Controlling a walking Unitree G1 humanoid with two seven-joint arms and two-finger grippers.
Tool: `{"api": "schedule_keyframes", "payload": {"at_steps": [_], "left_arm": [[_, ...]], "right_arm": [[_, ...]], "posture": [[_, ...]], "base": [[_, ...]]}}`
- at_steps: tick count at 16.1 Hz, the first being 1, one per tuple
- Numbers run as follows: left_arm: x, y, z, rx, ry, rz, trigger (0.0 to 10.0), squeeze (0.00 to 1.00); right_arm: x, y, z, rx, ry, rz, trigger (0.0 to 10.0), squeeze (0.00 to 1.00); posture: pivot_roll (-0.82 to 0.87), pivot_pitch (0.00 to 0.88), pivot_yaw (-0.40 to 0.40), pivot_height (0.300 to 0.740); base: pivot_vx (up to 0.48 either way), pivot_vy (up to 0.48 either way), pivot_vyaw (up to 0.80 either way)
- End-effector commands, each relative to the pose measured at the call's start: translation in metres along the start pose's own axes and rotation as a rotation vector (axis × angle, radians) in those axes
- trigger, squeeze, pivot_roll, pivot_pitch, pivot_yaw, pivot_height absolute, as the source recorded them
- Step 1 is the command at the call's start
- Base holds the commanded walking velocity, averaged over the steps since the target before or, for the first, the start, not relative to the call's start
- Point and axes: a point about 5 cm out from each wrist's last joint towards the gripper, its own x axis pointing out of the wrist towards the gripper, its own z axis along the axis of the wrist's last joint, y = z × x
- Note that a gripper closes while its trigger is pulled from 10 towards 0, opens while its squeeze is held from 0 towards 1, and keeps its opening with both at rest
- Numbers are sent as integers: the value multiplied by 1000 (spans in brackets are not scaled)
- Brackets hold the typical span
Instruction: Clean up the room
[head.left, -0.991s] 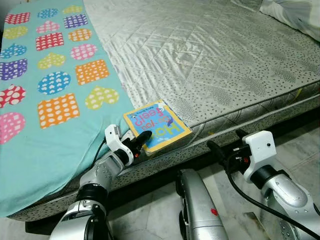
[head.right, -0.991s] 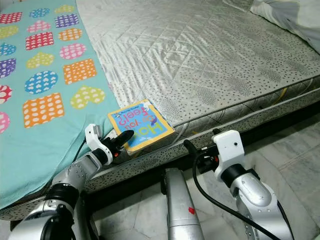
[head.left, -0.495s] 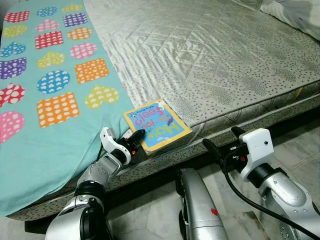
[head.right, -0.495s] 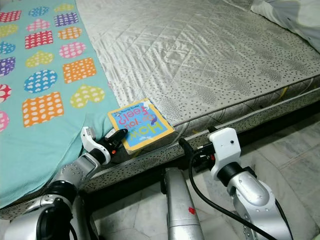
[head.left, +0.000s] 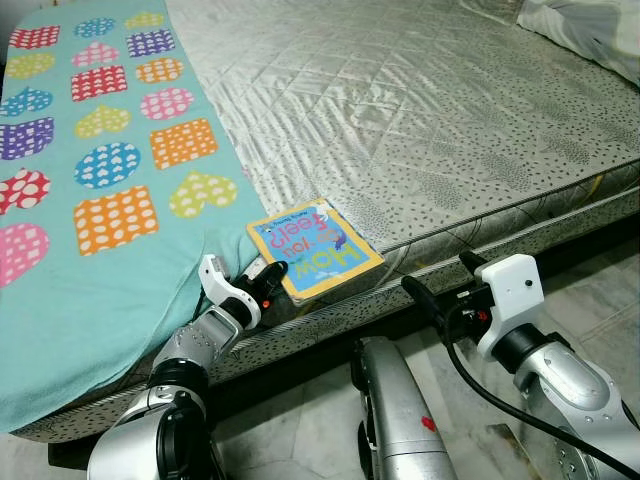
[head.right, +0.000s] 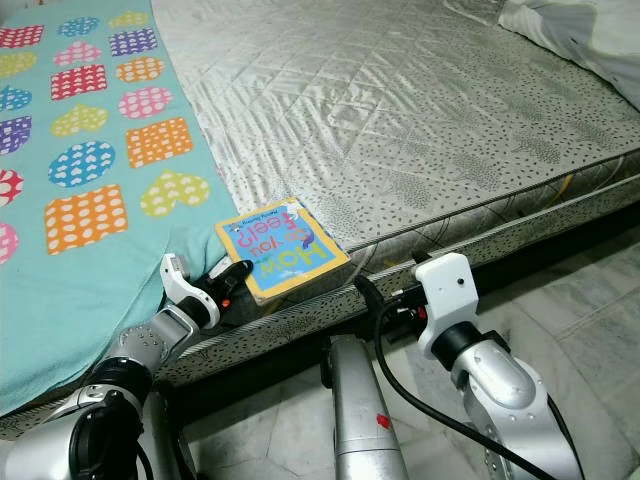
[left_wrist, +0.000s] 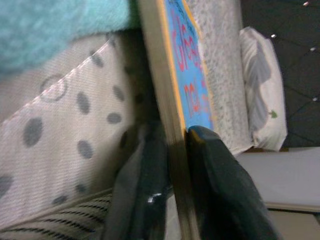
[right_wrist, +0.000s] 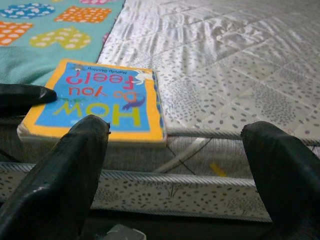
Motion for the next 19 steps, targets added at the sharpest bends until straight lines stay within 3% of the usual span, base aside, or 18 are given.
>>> {"api": "schedule_keyframes", "payload": {"at_steps": [1,4,6,9,11,12,13,16,17,19], "left_arm": [[0,-2,3,12,-6,-13,0,0],[0,-6,13,40,-53,-43,0,0],[0,-12,23,107,-112,-61,0,0],[-8,-26,37,275,-215,-101,0,0],[-27,-35,45,444,-299,-90,0,0],[-32,-37,47,470,-319,-86,0,0],[-50,-46,49,596,-355,-77,0,0],[-71,-50,43,687,-397,-40,0,0],[-84,-55,36,759,-412,-20,0,0],[-97,-53,25,799,-420,18,0,0]], "right_arm": [[2,4,4,1,-20,14,10000,0],[5,7,1,19,-16,42,10000,0],[6,7,-3,34,-8,39,10000,0],[19,2,-3,117,-24,-19,10000,0],[29,-2,-2,186,-52,-100,10000,0],[31,-2,-2,195,-59,-121,10000,0],[41,-1,-2,246,-84,-162,10000,0],[54,2,-1,285,-122,-192,10000,0],[61,0,3,316,-157,-229,10000,0],[68,-2,4,331,-184,-255,10000,0]], "posture": [[-332,117,44,474],[-324,103,47,474],[-318,93,46,474],[-294,60,53,474],[-265,34,69,474],[-265,34,69,474],[-228,5,84,474],[-186,0,96,474],[-180,0,98,474],[-170,0,109,474]], "base": [[0,0,0],[0,0,0],[0,0,0],[0,0,0],[0,0,0],[0,0,0],[0,0,0],[0,0,0],[0,0,0],[0,0,0]]}}
